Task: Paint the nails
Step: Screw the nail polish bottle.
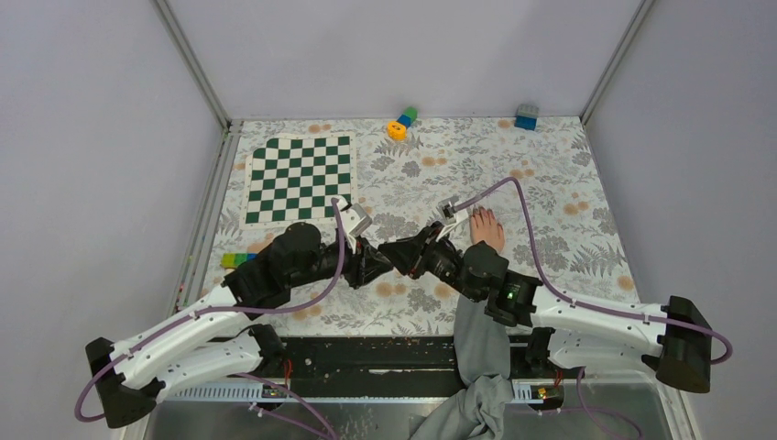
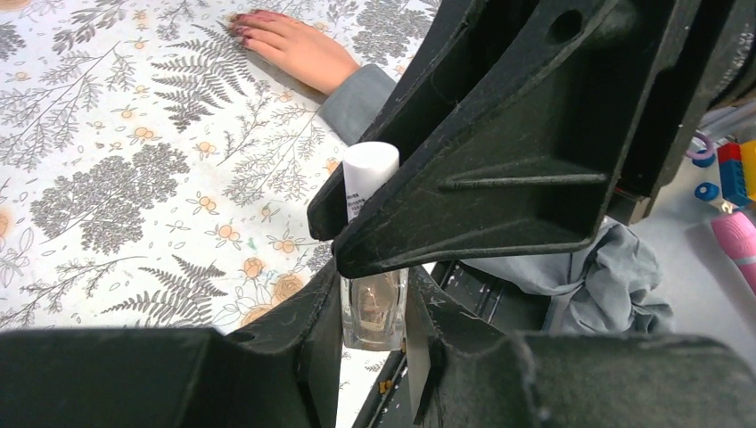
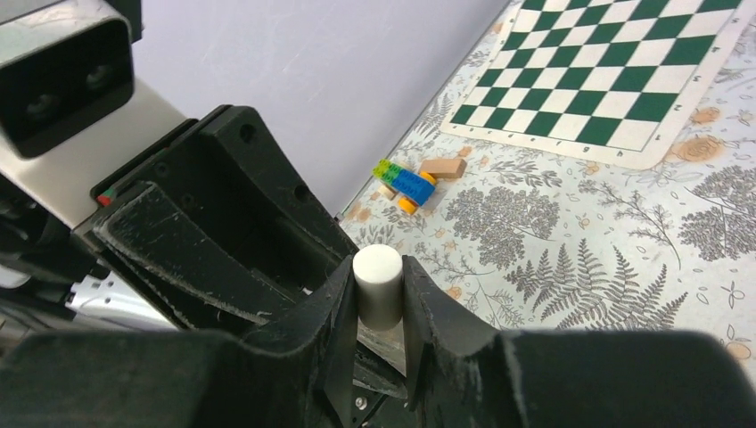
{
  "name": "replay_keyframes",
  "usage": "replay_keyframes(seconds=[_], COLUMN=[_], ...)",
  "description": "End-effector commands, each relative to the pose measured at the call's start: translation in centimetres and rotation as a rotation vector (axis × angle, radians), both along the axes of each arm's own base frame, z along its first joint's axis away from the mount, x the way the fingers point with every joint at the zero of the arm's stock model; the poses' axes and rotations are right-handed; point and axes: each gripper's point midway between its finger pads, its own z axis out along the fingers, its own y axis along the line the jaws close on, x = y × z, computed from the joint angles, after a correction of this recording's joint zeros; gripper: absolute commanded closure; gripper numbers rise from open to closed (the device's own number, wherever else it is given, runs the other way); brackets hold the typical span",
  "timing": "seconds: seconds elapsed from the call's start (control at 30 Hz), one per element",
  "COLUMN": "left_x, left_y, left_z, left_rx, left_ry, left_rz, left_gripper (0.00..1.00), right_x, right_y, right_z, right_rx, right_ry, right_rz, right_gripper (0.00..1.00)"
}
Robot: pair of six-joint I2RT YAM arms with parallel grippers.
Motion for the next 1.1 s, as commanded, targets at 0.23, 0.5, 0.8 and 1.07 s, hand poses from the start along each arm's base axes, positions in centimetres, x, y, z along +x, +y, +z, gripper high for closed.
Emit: replay_keyframes(seconds=[0.23,0.5,0.8,1.07], left_x=[4.2,2.8,-3.8,-10.6], left_y=[1.6,1.1,-1.6,-1.8], left_z=[5.9,7.0,9.6,11.0], left_rx=[-0.115,-0.170,-0.314,-0.424], left_ry=[-0.169,-0.195,-0.250,-0.224], left_rz=[0.205,0.125,-0.292,-0.713], left_gripper=[1.00,1.00,1.00,1.00], right_x=[-0.3,0.4,-8.2,-13.2], right_y=[-0.7,-6.5,-5.9,-6.0], right_z=[0.7,4.6,10.4,13.1], right_rx=[-0.075,-0.124,0.049,0.187], right_ry=[0.034,-0.117,-0.502,-0.662], right_rz=[-0.065,-0.191,0.269,0.504], right_gripper=[0.48,0.31,0.28,0.29])
